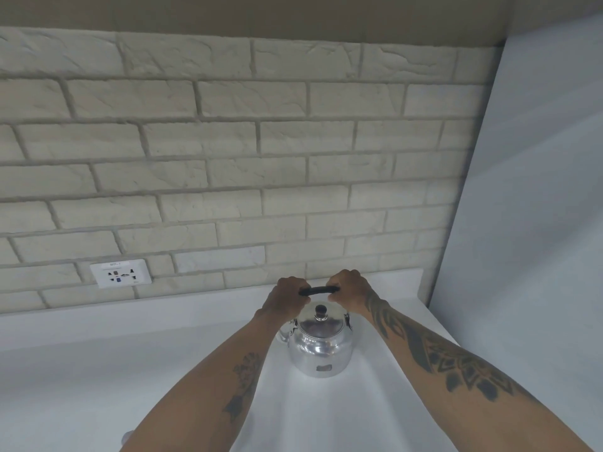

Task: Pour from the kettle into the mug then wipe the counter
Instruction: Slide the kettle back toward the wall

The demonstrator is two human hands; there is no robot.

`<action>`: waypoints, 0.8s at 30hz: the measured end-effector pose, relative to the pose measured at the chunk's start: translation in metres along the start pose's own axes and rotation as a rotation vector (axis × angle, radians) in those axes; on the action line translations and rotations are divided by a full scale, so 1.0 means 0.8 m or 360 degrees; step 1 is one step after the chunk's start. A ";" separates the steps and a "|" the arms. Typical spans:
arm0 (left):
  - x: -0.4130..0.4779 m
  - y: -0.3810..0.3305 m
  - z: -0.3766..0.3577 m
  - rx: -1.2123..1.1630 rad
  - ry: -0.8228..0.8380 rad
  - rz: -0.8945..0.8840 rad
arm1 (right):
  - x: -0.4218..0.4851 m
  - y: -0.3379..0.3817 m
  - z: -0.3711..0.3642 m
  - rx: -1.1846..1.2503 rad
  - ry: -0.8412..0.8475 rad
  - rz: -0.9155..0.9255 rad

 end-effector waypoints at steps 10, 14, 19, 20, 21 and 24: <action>-0.039 0.034 0.024 -0.0179 0.0074 0.0122 | -0.007 0.002 -0.006 0.0021 0.0074 -0.0034; -0.088 0.052 0.064 -0.0016 -0.0014 0.0135 | -0.031 0.044 -0.003 0.0014 -0.0003 0.0110; -0.177 0.077 0.120 0.0086 -0.0289 0.0118 | -0.076 0.140 -0.044 0.0039 -0.0029 0.0409; -0.198 0.088 0.130 0.0092 -0.0352 0.0141 | -0.086 0.164 -0.056 0.0041 -0.0023 0.0475; -0.220 0.102 0.141 0.0098 -0.0405 0.0174 | -0.097 0.188 -0.069 0.0044 -0.0019 0.0538; -0.293 0.156 0.166 0.0107 -0.0514 0.0341 | -0.128 0.259 -0.111 0.0053 0.0028 0.0683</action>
Point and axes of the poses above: each hand's wrist, its own x-axis towards the middle knuckle, its own z-axis out of the back of the hand, y = z × x, the point moved 9 cm from there along x, towards the middle knuckle, and after that the axes turned 3 degrees about -y, right-handed, at the moved point
